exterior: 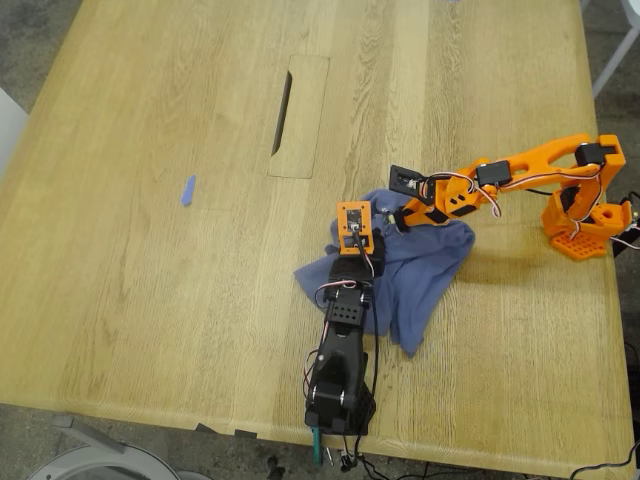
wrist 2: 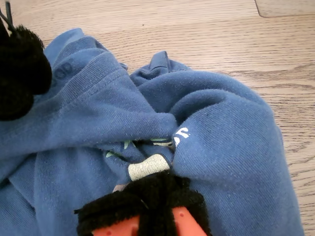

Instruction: Fold a T-shirt

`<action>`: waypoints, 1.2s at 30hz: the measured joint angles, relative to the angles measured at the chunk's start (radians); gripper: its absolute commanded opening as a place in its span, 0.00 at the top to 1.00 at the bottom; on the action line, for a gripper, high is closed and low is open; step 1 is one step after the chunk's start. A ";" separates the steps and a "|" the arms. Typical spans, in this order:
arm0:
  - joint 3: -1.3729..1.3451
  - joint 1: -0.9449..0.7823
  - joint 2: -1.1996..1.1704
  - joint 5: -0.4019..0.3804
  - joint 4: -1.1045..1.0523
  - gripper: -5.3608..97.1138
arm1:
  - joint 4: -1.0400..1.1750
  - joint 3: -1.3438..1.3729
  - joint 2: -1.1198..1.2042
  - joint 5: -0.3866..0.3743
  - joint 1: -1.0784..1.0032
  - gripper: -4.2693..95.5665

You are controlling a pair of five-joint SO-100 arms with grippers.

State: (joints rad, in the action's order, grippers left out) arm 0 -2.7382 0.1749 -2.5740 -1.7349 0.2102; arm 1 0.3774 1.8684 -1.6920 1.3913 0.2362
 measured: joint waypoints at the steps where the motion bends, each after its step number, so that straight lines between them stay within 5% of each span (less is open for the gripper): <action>1: -0.012 0.000 0.002 0.000 -0.011 0.95 | 0.005 -0.017 0.008 0.000 0.000 0.96; 8: -0.048 0.020 0.051 -0.002 -0.092 0.95 | 0.242 -0.299 0.103 0.006 0.012 0.96; 15: -0.048 0.026 0.156 -0.014 -0.186 0.95 | 0.210 -0.396 0.196 0.009 0.021 0.96; 26: -0.046 0.009 0.353 -0.020 -0.353 0.95 | -0.189 0.077 0.140 -0.006 0.043 0.96; 36: -0.069 -0.110 0.379 -0.020 -0.379 0.95 | -0.325 0.623 -0.199 -0.018 0.041 0.96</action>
State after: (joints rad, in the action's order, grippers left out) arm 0 -2.8072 0.0644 -2.1951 -1.7549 -0.1687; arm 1 0.0522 2.4912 -1.8914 1.3729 0.2777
